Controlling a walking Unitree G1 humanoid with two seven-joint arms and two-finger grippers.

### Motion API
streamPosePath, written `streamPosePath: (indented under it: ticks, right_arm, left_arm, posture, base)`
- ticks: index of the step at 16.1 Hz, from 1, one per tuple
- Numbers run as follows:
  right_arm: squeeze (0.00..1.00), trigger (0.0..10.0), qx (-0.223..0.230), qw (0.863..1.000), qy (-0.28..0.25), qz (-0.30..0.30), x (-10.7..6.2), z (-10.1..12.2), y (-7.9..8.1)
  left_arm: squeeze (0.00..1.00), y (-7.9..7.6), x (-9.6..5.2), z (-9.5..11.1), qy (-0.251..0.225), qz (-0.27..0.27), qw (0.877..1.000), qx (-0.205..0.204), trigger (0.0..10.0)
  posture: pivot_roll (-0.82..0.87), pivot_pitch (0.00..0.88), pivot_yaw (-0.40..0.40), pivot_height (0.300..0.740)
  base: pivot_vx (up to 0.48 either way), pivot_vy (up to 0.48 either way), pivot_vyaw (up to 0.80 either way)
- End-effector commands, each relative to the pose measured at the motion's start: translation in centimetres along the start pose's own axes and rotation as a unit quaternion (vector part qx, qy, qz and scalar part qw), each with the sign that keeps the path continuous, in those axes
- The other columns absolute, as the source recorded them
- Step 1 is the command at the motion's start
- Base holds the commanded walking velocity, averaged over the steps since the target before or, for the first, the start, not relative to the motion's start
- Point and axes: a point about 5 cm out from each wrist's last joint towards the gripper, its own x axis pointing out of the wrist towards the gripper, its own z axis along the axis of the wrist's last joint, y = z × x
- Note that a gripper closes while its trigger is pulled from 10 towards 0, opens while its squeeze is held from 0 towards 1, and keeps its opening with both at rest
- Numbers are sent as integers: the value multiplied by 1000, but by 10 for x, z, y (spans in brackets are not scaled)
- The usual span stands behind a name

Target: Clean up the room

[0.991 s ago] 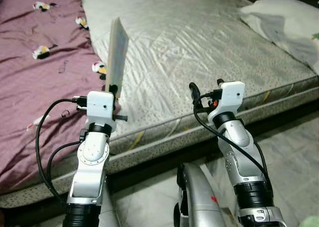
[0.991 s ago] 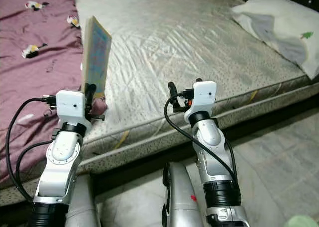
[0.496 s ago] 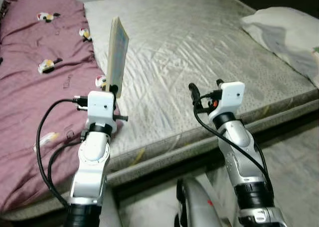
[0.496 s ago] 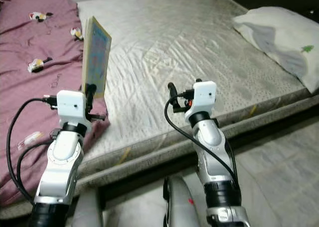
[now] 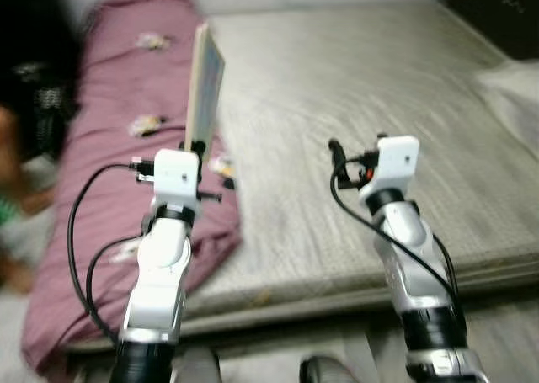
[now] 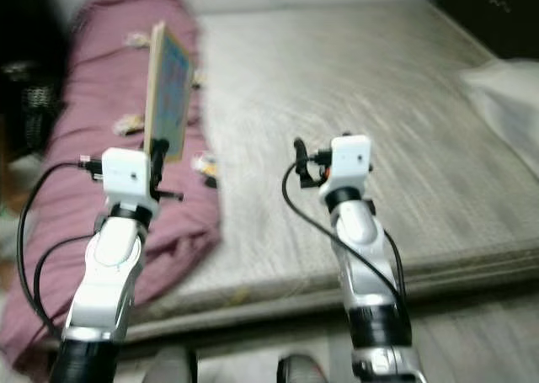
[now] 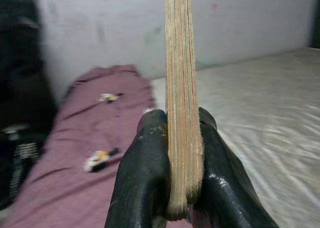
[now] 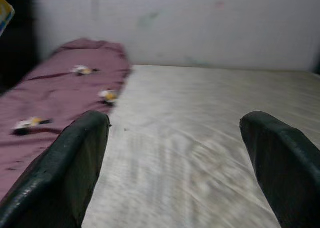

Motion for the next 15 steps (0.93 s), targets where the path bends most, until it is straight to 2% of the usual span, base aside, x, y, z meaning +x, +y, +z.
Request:
streamPosePath:
  ticks: [1,5,7,8,11,12,13,14,15]
  right_arm:
    - [0,10000,13,1000,-2,7,-1,0,2]
    - [0,10000,11,1000,-1,-3,2,1,0]
    - [0,10000,13,1000,0,-3,2,0,0]
    - [0,10000,14,1000,1,-3,1,0,0]
    - [0,10000,19,1000,2,1,0,-2,1]
    - [0,10000,23,1000,4,1,-1,-4,1]
    - [0,10000,24,1000,5,1,-2,-5,1]
    - [0,10000,25,1000,6,2,-3,-7,3]
    - [0,10000,29,1000,7,-4,-5,-10,4]
  left_arm:
    - [0,4,0,4,-11,9,1000,1,10000]
    - [0,3,1,3,-8,8,1000,-2,10000]
    - [0,1,-3,-1,2,-7,999,-43,10000]
    - [0,2,-5,-5,11,-8,999,-47,10000]
    - [0,6,-11,-14,20,-6,1000,-18,10000]
    - [0,9,-13,-18,7,-6,1000,-2,10000]
    - [0,10,-14,-21,16,-5,1000,-2,10000]
    - [0,16,-18,-28,32,-4,999,2,10000]
    - [0,26,-27,-41,66,20,998,-11,10000]
  posture:
    - [4,0,-16,715]
    - [5,0,-14,740]
    - [7,0,-16,740]
    - [8,0,-16,740]
    - [8,0,-16,740]
    - [20,0,-15,740]
    - [20,0,-15,740]
    - [-3,0,19,740]
    - [-14,0,39,740]
  base:
    - [0,0,0]
    - [0,0,0]
    - [0,0,0]
    - [0,0,0]
    - [0,0,0]
    - [0,0,0]
    - [0,0,0]
    - [0,0,0]
    - [0,0,0]
